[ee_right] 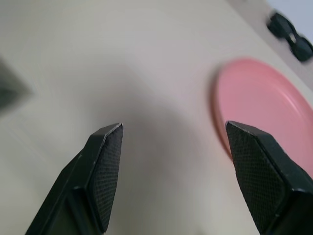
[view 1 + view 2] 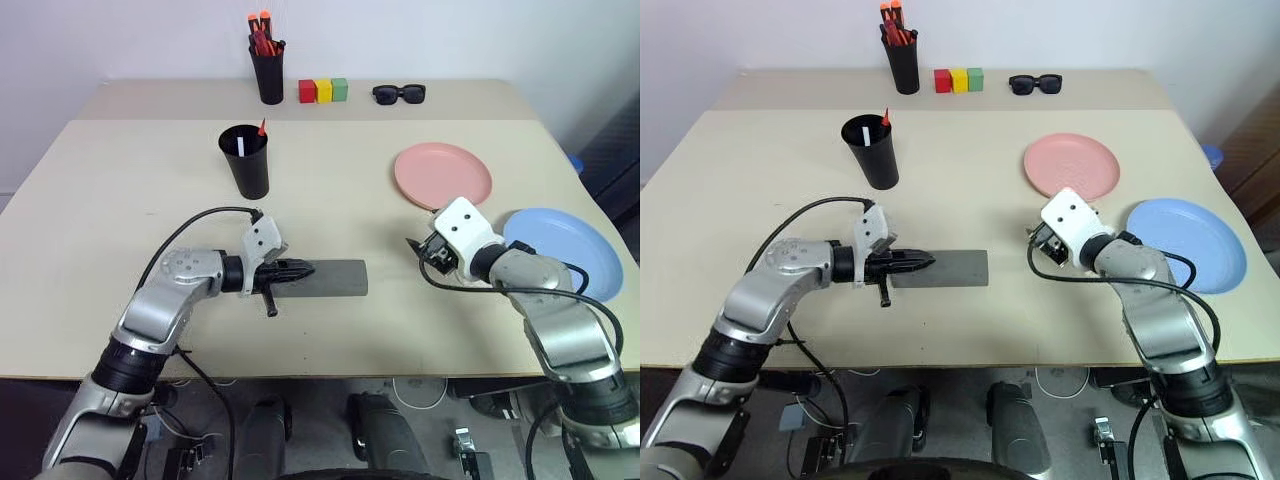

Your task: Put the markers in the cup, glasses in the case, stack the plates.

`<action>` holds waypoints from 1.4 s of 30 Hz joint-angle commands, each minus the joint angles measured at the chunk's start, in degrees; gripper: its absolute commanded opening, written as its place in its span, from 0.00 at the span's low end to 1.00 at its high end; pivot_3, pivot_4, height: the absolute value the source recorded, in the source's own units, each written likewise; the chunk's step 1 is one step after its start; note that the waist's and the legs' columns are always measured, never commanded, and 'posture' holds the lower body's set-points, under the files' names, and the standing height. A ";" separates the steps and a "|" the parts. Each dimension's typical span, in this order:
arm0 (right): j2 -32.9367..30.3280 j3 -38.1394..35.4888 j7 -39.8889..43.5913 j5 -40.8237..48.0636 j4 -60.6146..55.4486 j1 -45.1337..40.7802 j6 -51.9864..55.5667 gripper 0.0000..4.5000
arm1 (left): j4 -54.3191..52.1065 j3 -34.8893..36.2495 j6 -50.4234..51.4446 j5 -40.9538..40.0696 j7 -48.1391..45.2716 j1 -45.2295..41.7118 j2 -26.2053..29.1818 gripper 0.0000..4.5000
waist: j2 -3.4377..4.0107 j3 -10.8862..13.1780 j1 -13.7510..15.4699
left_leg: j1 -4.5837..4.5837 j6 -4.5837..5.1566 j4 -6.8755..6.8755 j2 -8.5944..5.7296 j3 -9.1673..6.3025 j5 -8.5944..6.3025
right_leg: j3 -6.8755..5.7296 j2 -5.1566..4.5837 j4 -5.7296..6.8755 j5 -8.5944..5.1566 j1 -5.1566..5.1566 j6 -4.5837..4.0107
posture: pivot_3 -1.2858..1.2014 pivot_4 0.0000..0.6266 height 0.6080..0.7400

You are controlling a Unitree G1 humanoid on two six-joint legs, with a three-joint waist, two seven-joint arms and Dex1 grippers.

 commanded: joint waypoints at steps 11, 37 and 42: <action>3.41 10.41 -11.80 -16.18 49.42 -20.19 -32.30 0.75 | -10.00 5.50 -4.29 -4.19 3.15 7.46 0.85 0.01 | 0.03 0.02 -0.45 | 0.03 0.00 0.00 -0.01 0.07 0.00 | 0.05 0.04 0.03 0.05 0.00 0.05 | 0.52 0.24 1.00; -14.38 -22.38 6.47 -7.72 -0.81 18.05 -20.28 0.01 | -3.58 1.08 -6.15 -6.86 1.12 1.10 -4.16 0.00 | 0.16 0.02 0.27 | 0.06 0.01 0.02 -0.04 -0.03 0.00 | 0.00 0.04 -0.01 0.05 0.16 0.11 | 0.52 0.24 1.00; -13.20 -29.48 7.42 -7.02 -2.77 28.12 -18.41 0.01 | 1.81 -1.30 -8.18 -5.80 -1.55 -3.51 -7.00 0.00 | 0.20 0.01 -0.39 | 0.23 0.01 0.08 -0.02 0.10 0.00 | 0.08 0.07 -0.01 -0.02 0.29 0.00 | 0.52 0.24 1.00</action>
